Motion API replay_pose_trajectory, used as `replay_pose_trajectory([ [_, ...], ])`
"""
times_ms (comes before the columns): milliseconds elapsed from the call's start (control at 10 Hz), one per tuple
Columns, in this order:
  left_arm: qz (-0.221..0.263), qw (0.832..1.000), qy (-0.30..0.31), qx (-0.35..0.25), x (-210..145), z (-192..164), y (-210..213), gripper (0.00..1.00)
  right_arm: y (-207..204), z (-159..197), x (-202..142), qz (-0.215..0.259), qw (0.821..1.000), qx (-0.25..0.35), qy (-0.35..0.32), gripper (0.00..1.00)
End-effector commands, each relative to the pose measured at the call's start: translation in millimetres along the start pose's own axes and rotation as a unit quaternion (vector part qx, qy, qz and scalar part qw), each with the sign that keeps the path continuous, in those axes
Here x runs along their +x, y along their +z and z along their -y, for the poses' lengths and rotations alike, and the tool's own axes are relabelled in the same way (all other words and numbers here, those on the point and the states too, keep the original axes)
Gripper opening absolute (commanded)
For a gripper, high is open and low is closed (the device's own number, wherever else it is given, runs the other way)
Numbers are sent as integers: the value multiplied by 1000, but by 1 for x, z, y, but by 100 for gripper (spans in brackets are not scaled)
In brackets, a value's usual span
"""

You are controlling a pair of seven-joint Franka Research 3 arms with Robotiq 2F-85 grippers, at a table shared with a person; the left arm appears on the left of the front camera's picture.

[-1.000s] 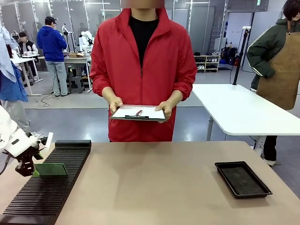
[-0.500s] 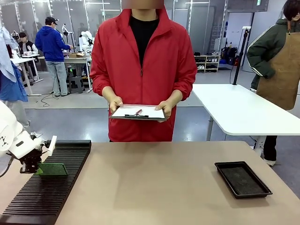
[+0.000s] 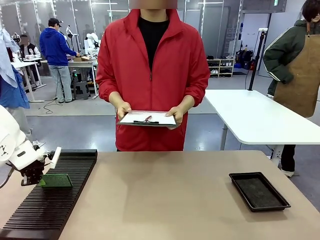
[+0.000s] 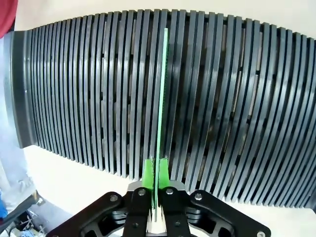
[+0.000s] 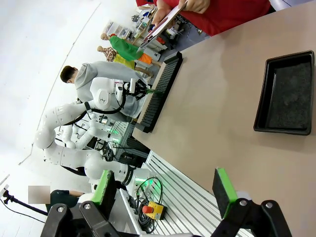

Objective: Inspect the PCB.
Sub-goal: Pick up the Blank PCB and present it to the human.

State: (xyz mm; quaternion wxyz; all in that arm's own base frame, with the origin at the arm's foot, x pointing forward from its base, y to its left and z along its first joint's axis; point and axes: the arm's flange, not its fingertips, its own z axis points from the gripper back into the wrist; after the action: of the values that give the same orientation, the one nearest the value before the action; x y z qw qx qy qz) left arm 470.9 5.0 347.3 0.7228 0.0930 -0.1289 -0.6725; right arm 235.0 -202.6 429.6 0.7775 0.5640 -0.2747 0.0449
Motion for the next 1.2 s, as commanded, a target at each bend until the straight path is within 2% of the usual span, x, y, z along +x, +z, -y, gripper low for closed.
replay_pose_trajectory([
  [0,0,1000,11,-9,0,-5,20,0,1,-1,0,2,1000,5,4,100],
  [200,3,996,87,-25,1,-8,67,0,1,-1,0,2,1000,5,4,100],
  [300,9,984,173,-49,0,-12,88,0,1,-1,0,2,1000,5,4,100],
  [500,89,970,210,-77,-15,-16,108,0,1,-1,0,2,1000,5,4,100],
  [700,198,936,256,-137,-31,-20,100,0,1,-1,0,2,1000,5,4,100],
  [800,253,912,282,-161,-38,-23,92,0,1,-1,0,2,1000,5,4,100],
  [900,272,896,306,-174,-40,-25,85,0,1,-1,0,2,1000,5,4,100],
  [1000,195,936,262,-133,-29,-10,105,0,1,-1,0,2,1000,5,4,100],
  [1100,195,936,262,-133,-29,-10,105,0,1,-1,0,2,1000,5,4,100],
])
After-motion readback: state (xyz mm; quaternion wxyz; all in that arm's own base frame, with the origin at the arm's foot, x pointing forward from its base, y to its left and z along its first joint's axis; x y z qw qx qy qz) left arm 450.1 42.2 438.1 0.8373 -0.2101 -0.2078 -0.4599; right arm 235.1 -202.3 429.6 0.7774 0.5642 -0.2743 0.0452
